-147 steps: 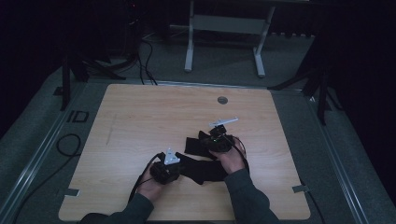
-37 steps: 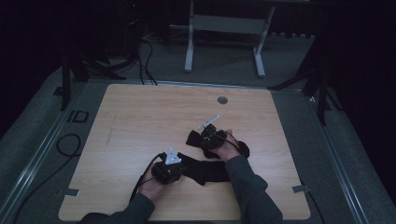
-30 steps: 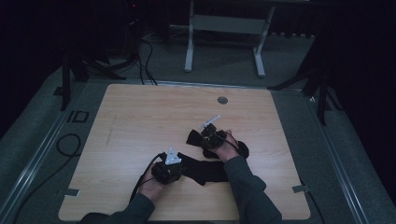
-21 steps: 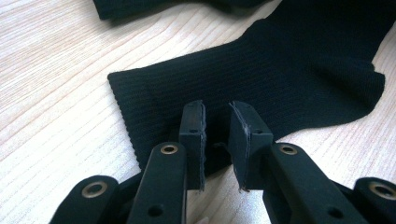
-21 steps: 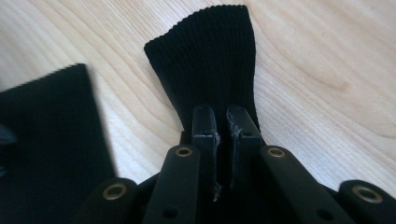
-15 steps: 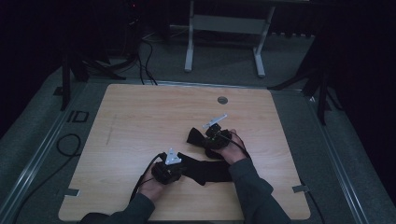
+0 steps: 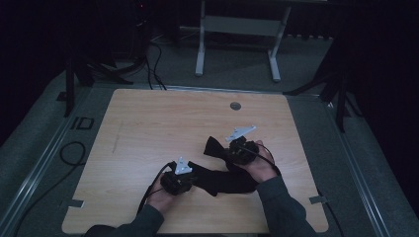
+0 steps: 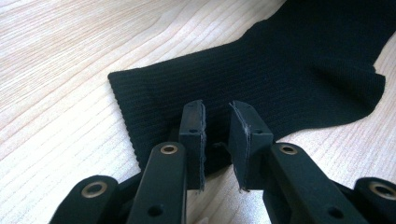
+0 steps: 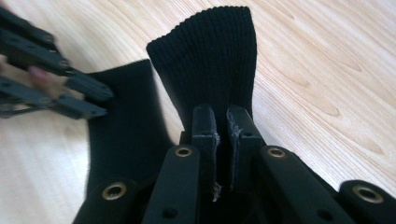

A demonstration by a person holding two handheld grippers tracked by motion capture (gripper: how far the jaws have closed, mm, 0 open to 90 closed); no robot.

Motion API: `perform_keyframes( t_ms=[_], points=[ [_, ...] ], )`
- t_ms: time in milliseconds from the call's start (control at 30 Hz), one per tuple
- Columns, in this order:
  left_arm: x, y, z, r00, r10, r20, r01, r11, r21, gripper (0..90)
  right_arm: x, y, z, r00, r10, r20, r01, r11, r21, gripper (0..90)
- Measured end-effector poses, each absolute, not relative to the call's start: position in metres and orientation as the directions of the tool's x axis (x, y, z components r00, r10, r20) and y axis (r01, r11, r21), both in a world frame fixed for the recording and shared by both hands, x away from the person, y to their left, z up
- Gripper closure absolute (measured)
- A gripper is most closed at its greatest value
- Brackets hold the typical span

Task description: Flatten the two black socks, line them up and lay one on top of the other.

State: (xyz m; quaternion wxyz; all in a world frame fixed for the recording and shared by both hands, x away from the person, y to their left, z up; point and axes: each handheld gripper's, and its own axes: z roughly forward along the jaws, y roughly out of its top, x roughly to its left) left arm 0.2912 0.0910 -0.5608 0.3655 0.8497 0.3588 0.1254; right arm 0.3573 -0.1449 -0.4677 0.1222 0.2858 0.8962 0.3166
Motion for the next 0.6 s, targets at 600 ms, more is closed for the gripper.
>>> perform_keyframes(
  t_ms=[600],
  points=[
    [0.287, 0.087, -0.561, 0.713, 0.7, -0.051, 0.517, -0.475, 0.712, 76.1, 0.317, -0.143, -0.431, -0.793, 0.608, 0.036, 0.436, 0.525, 0.731, 83.3]
  ],
)
